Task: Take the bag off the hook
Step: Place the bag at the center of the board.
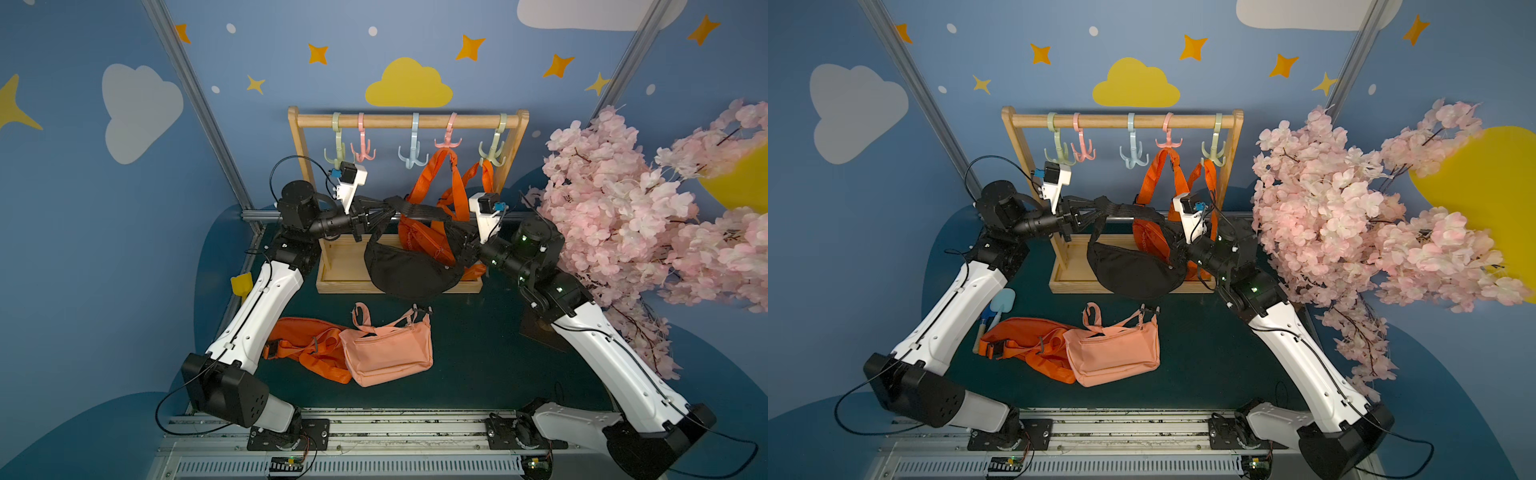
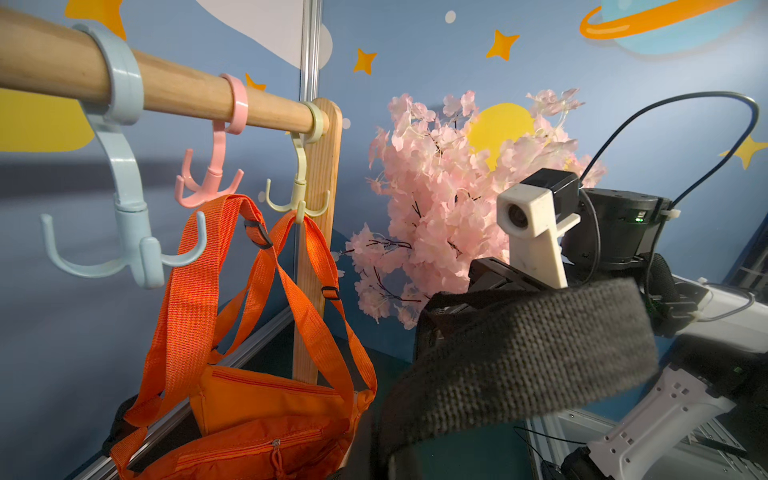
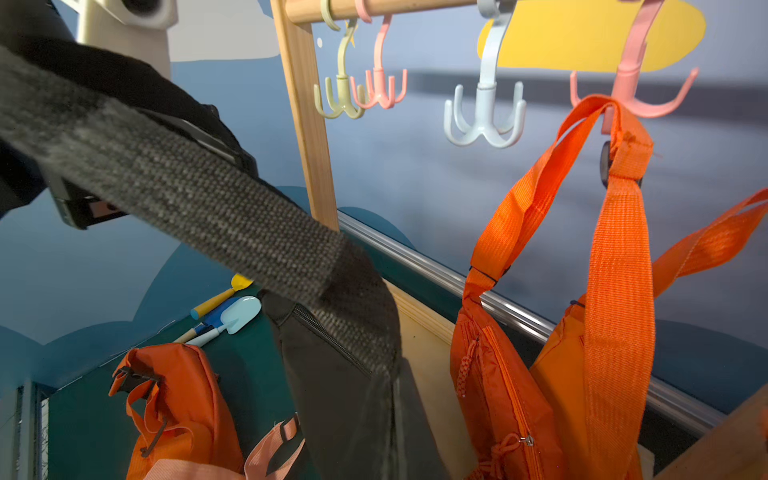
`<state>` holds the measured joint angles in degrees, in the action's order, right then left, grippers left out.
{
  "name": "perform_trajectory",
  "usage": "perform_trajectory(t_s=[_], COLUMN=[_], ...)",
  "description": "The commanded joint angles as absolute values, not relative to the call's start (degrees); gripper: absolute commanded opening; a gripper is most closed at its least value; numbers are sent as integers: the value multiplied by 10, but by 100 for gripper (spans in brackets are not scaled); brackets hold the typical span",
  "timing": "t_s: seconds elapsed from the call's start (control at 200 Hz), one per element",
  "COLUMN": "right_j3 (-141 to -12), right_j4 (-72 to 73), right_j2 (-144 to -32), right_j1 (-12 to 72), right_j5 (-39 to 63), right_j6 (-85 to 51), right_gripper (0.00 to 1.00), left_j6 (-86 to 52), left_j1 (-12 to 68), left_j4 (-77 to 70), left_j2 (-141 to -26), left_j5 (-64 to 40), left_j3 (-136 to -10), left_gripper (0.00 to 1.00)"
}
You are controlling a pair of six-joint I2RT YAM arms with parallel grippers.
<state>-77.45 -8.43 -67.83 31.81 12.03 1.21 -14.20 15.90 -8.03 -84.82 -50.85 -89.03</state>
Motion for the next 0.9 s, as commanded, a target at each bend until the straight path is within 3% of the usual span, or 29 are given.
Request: perform_trajectory(t_s=[0.0,0.896], right_j3=[-777,-742], right_j4=[-95,-244], right_j2=[-659,-510], right_j1=[327,367], right_j5=[106,130], right_j6=[40,103], right_gripper=[0,0], left_j6=[-147,-134], left_j1=[165,255], left_j4=[-96,-41], left_j2=[-832,-721], left_j5=[-523,-497], left_j3=[-909,-835], left_gripper=[4,4])
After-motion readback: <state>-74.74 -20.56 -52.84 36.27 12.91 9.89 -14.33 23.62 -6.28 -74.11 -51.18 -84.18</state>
